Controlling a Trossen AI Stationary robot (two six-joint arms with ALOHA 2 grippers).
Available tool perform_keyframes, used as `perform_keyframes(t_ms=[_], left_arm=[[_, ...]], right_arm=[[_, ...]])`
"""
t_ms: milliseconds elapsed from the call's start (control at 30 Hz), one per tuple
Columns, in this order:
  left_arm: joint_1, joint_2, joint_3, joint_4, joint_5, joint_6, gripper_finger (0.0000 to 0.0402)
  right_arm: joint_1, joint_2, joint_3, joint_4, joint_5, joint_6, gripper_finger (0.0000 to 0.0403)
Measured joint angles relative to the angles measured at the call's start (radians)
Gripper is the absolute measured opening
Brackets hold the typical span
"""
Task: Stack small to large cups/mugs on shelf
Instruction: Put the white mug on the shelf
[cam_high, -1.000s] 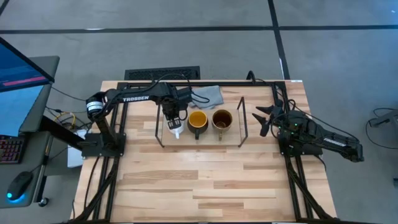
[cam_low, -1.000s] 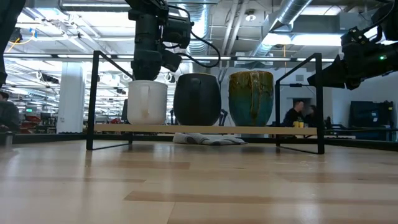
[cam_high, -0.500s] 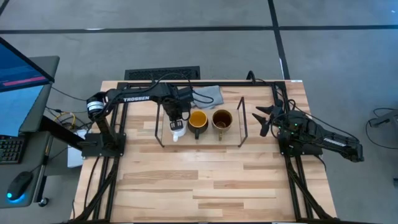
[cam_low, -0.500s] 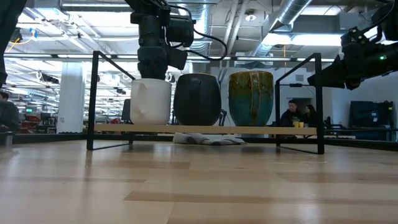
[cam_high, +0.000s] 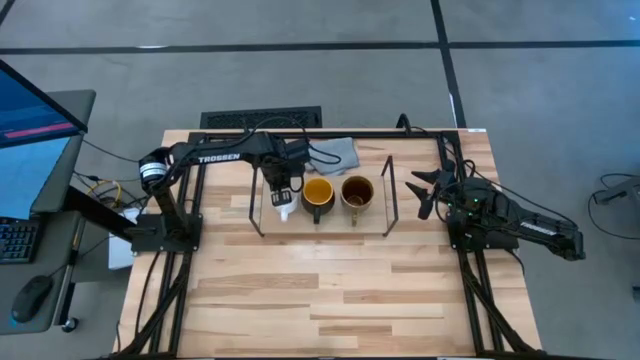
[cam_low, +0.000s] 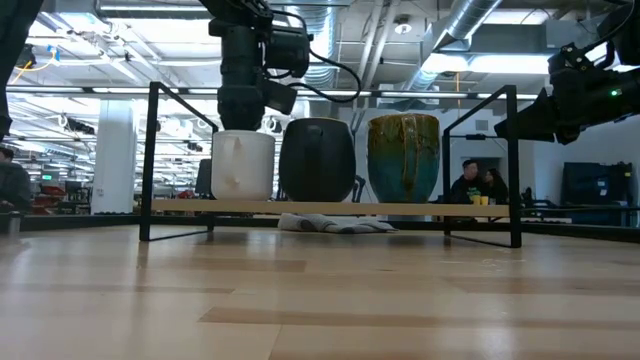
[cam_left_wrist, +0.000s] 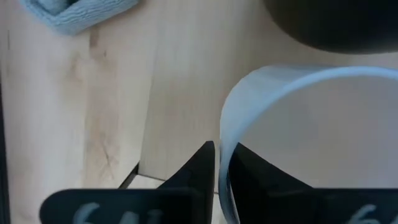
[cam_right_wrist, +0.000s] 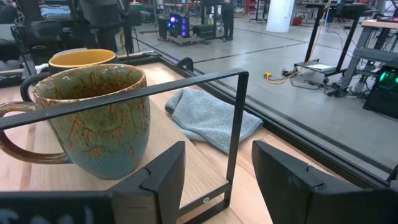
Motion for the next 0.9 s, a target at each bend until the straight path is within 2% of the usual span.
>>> perform_keyframes(t_ms=[900], left_arm=[[0.000, -0.002, 0.002, -0.056, 0.027, 0.010, 0.0095]], right_arm=[[0.000, 0.000, 0.000, 0.000, 0.000, 0.000, 0.0210]])
